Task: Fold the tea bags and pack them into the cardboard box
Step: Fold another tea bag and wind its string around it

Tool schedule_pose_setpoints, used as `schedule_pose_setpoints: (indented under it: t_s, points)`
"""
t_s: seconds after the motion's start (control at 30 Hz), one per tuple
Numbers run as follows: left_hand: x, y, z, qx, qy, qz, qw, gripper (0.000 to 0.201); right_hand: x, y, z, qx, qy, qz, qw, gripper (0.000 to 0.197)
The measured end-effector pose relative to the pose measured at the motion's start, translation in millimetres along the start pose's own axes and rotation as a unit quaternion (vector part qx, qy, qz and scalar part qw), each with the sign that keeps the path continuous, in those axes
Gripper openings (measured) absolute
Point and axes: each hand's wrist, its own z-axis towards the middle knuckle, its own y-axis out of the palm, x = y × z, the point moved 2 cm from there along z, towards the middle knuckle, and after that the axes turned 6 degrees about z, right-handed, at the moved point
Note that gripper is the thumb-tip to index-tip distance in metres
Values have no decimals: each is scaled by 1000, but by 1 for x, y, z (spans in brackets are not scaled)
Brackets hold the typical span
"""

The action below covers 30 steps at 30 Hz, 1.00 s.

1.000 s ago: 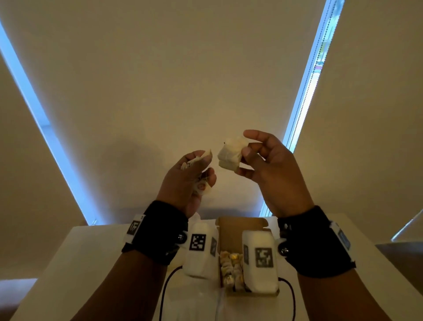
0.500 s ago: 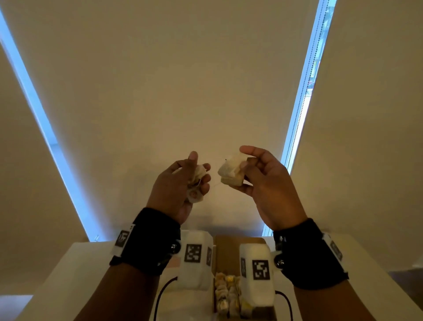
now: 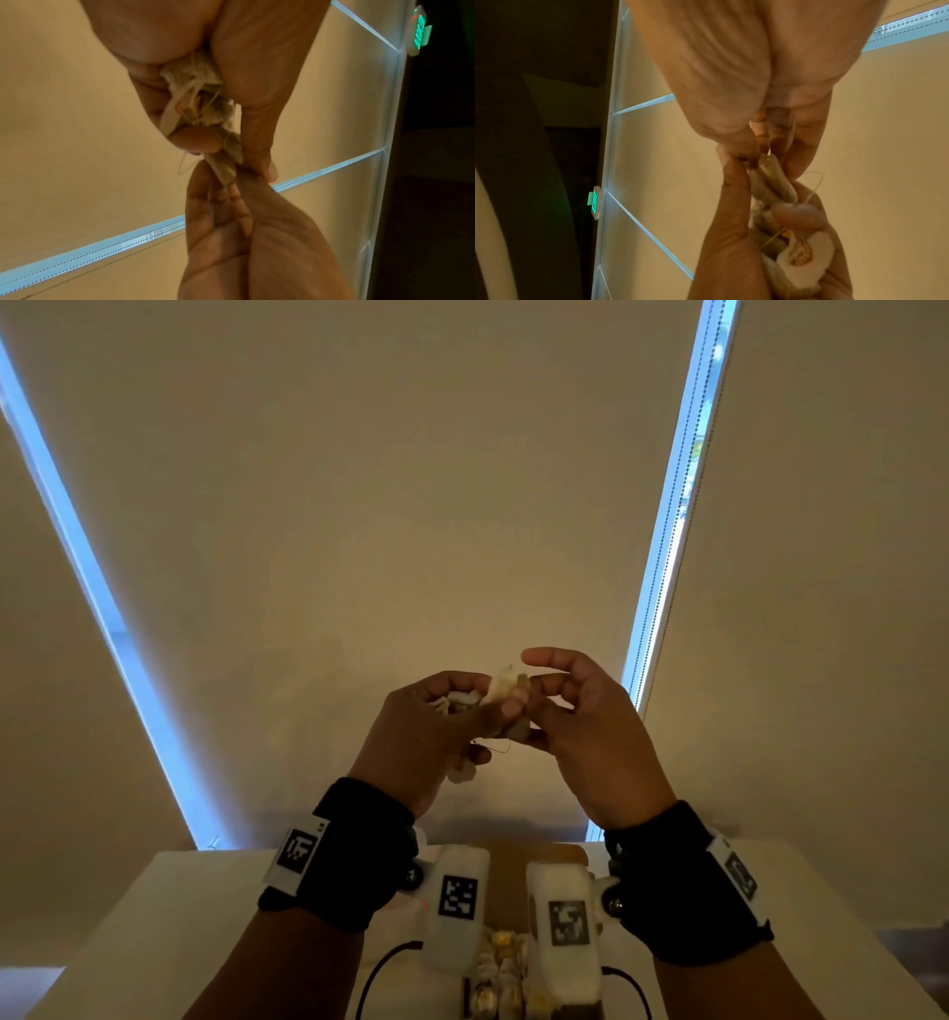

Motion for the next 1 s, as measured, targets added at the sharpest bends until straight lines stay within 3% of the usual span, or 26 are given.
schedule_pose_setpoints:
  t_s: [0.13, 0.3, 0.53, 0.7, 0.87, 1.0]
  points:
    - [0, -7, 2, 30, -35, -50, 998, 6, -6, -6, 3, 3, 7, 35, 999, 30]
    - [3, -18, 7, 78, -68, -122, 987, 21, -10, -11, 8, 10, -4, 42, 999, 32]
    - [5, -33, 12, 78, -66, -180, 978, 37, -14, -12, 14, 3, -37, 56, 998, 40]
    - [13, -37, 10, 55, -42, -133, 989, 44, -21, -10, 16, 15, -64, 63, 996, 42]
    - [9, -44, 10, 85, -56, -150, 983, 20, -32, -14, 15, 30, -75, 116, 990, 40]
    - [1, -44, 9, 105, -93, -215, 966, 14, -37, -14, 12, 13, -64, 184, 981, 36]
